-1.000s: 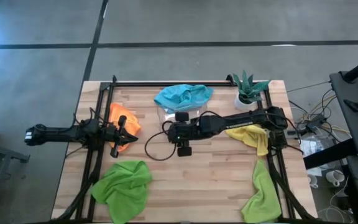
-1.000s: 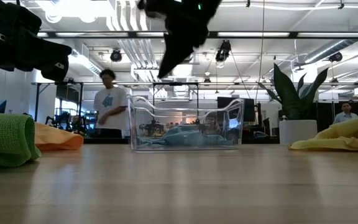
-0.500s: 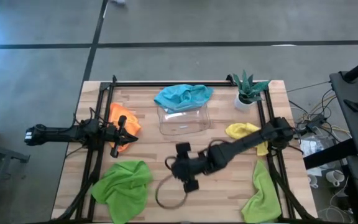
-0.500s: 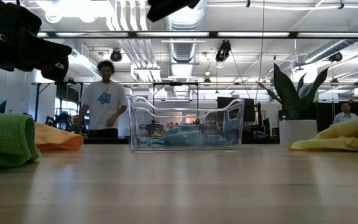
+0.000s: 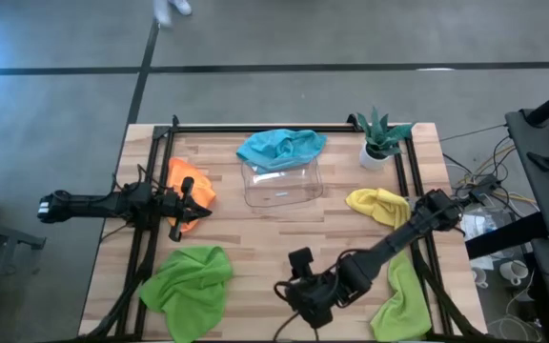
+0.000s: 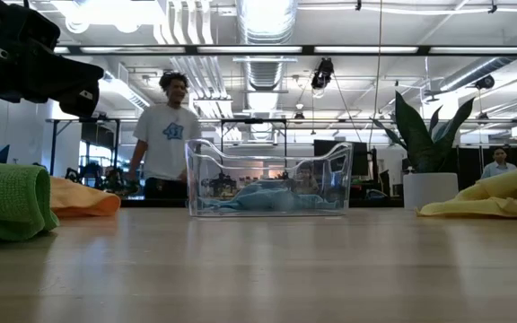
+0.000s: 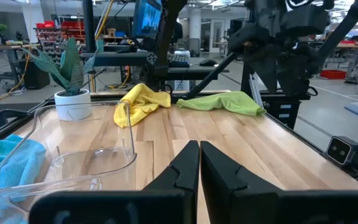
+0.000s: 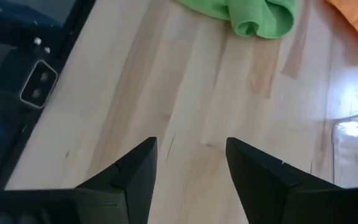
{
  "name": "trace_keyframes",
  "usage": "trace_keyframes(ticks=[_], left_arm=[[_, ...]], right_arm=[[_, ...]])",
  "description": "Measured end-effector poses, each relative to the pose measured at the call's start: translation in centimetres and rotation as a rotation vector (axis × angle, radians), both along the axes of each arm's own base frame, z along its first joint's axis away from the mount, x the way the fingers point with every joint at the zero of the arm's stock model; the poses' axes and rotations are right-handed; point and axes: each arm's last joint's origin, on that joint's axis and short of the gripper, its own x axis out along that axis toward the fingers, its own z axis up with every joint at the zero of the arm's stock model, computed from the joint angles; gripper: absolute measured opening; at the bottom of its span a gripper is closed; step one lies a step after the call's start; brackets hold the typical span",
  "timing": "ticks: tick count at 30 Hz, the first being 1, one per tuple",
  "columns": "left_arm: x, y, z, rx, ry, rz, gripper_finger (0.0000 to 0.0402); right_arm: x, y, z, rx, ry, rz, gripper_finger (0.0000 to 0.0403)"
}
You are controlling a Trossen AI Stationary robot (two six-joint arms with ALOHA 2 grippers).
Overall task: Fold microfiber towels
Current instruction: Fold the light green microfiber cloth
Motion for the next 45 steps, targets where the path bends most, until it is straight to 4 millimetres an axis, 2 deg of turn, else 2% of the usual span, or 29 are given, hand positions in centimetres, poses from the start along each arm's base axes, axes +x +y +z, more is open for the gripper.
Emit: trace_keyframes(ticks=[8, 19, 25, 34, 41, 45], left_arm=[[0.0, 0.0, 0.0, 0.0, 0.0, 0.0, 0.0], [0.0, 0.0, 0.0, 0.0, 0.0, 0.0, 0.0], [0.0, 0.0, 0.0, 0.0, 0.0, 0.0, 0.0], [0.0, 0.0, 0.0, 0.0, 0.0, 0.0, 0.0], [0.0, 0.0, 0.0, 0.0, 0.0, 0.0, 0.0], [0.0, 0.0, 0.0, 0.0, 0.0, 0.0, 0.0]], right_arm=[[-0.2, -0.4, -1.9, -0.058, 0.034, 0.049, 0.0189], [-1.8, -0.4, -4.9, -0.088, 0.13, 0.018, 0.0189], [-4.0, 1.5, -5.2, -0.046, 0.208, 0.015, 0.0189], [-8.7, 4.8, -5.6, 0.077, 0.414, -0.134, 0.0187], [-12.3, 7.7, -6.1, 0.139, 0.542, -0.078, 0.0177], [-14.0, 8.9, -6.1, 0.193, 0.567, -0.194, 0.0176]])
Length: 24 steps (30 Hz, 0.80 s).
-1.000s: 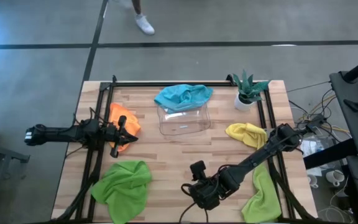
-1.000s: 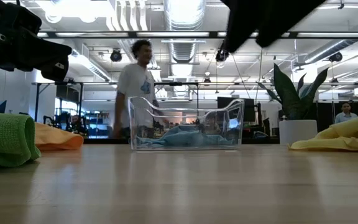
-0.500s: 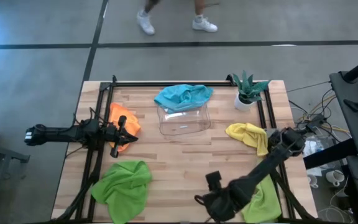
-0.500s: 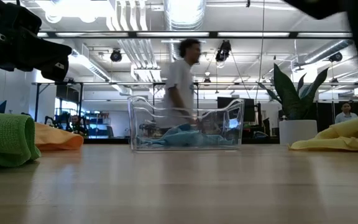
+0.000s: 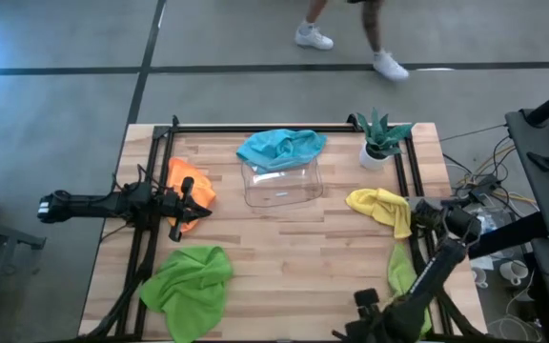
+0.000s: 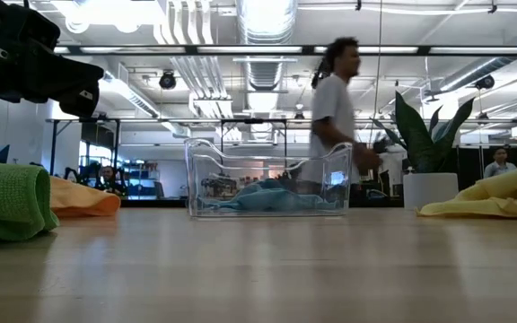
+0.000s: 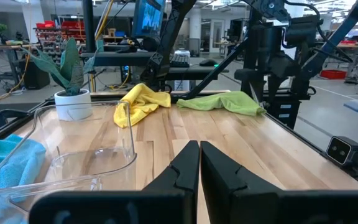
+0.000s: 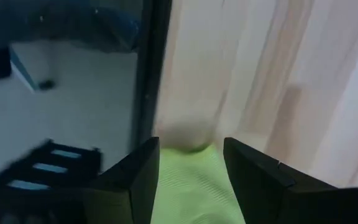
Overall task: Fold microfiber towels
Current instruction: Fold the light green microfiber cloth
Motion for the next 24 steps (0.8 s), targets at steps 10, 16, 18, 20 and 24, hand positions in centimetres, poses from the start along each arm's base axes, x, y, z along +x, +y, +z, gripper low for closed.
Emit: trace_keyframes(ticks=[10, 16, 18, 20, 24], left_arm=[[0.0, 0.0, 0.0, 0.0, 0.0, 0.0, 0.0], [0.0, 0.0, 0.0, 0.0, 0.0, 0.0, 0.0], [0.0, 0.0, 0.0, 0.0, 0.0, 0.0, 0.0], [0.0, 0.0, 0.0, 0.0, 0.0, 0.0, 0.0], [0.0, 0.0, 0.0, 0.0, 0.0, 0.0, 0.0]], right_arm=[[-1.4, 0.5, -1.2, -0.048, 0.026, -0.724, 0.0176], [-1.5, 1.0, -3.1, -0.084, 0.159, -0.84, 0.0176], [-1.6, 1.1, -3.6, -0.099, 0.173, -0.849, 0.0176], [-1.6, 1.1, -4.2, -0.125, 0.18, -0.859, 0.0176], [-1.8, 1.0, -5.7, -0.2, 0.233, -0.863, 0.0172]])
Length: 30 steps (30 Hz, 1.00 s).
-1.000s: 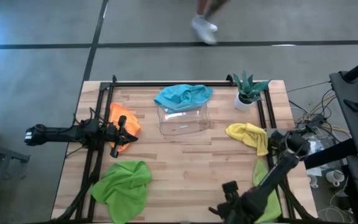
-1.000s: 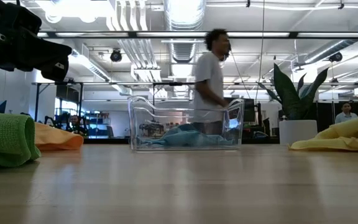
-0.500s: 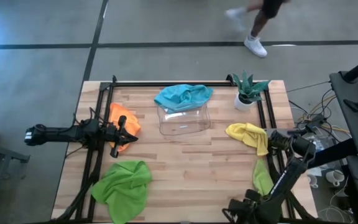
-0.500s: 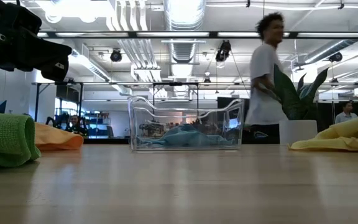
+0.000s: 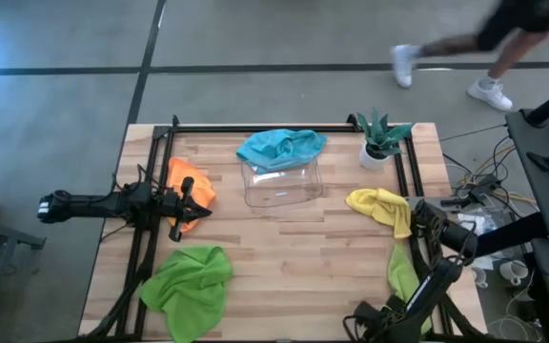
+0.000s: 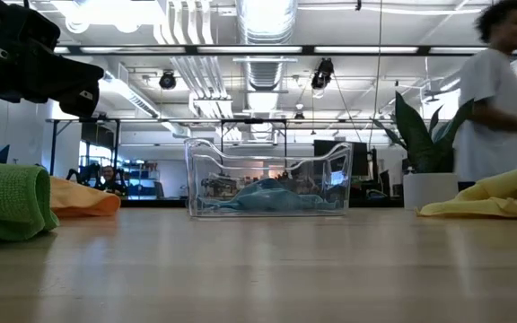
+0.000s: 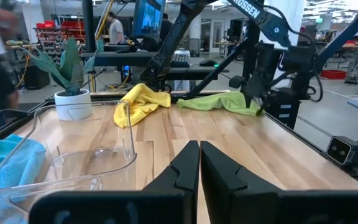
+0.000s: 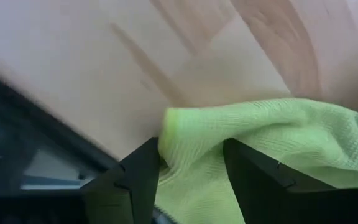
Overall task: Fold microfiber towels
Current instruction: Fold the light green microfiber cloth
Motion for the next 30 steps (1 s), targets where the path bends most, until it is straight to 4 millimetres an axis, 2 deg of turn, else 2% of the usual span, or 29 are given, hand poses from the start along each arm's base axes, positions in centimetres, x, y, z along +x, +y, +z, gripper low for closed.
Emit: trace_keyframes(ticks=[3, 7, 9, 13, 16, 20, 24, 30], left_arm=[[0.0, 0.0, 0.0, 0.0, 0.0, 0.0, 0.0], [0.0, 0.0, 0.0, 0.0, 0.0, 0.0, 0.0], [0.0, 0.0, 0.0, 0.0, 0.0, 0.0, 0.0], [0.0, 0.0, 0.0, 0.0, 0.0, 0.0, 0.0], [0.0, 0.0, 0.0, 0.0, 0.0, 0.0, 0.0], [0.0, 0.0, 0.0, 0.0, 0.0, 0.0, 0.0], [0.0, 0.0, 0.0, 0.0, 0.0, 0.0, 0.0], [0.0, 0.0, 0.0, 0.0, 0.0, 0.0, 0.0]], right_arm=[[0.0, 0.0, -0.4, -0.005, 0.022, 0.052, 0.0148], [0.2, -0.4, -0.1, -0.014, 0.007, 0.07, 0.0076], [0.4, -0.8, 0.9, -0.03, -0.011, 0.092, 0.0031], [1.6, -2.1, 3.7, -0.087, -0.065, 0.175, 0.0014], [3.9, -3.2, 5.6, -0.114, -0.197, 0.276, 0.001], [8.0, -5.1, 8.3, -0.165, -0.367, 0.413, 0.001], [11.9, -6.7, 9.8, -0.199, -0.525, 0.547, 0.001], [15.6, -8.9, 10.5, -0.225, -0.662, 0.647, 0.0009]])
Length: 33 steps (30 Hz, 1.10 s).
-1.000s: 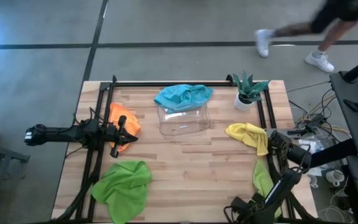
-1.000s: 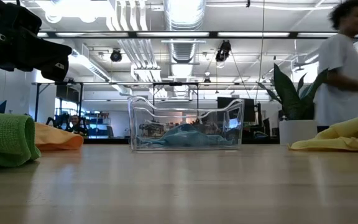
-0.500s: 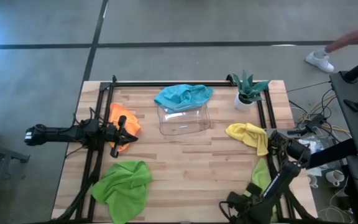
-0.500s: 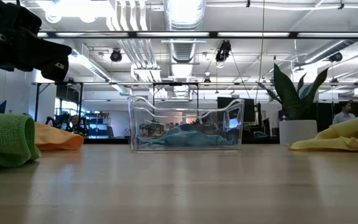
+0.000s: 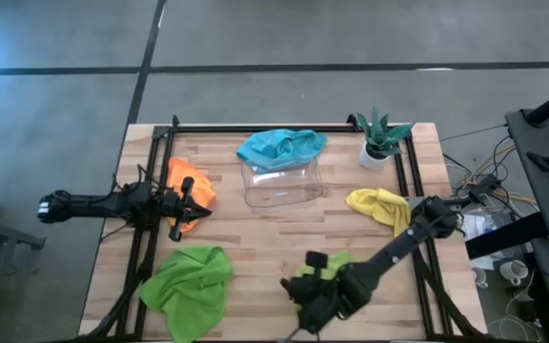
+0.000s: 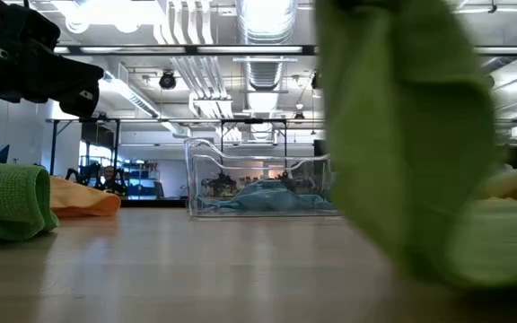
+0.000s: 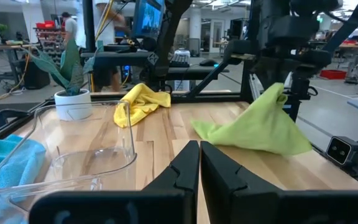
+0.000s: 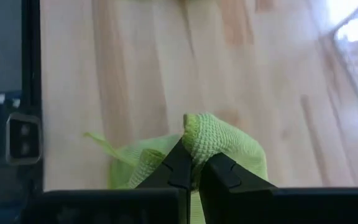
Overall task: Fold microfiber towels
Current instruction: Fold the light green microfiber cloth
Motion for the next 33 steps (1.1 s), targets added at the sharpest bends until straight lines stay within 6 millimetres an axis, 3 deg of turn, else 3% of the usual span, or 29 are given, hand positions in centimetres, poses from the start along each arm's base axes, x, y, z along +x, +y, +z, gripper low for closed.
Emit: trace_keyframes(ticks=[10, 33], left_arm=[[0.0, 0.0, 0.0, 0.0, 0.0, 0.0, 0.0], [0.0, 0.0, 0.0, 0.0, 0.0, 0.001, 0.0]], right_arm=[[2.3, -3.0, 0.1, -0.045, -0.044, -0.032, 0.0009], [2.4, -3.2, 0.1, -0.066, -0.037, -0.008, 0.0009]])
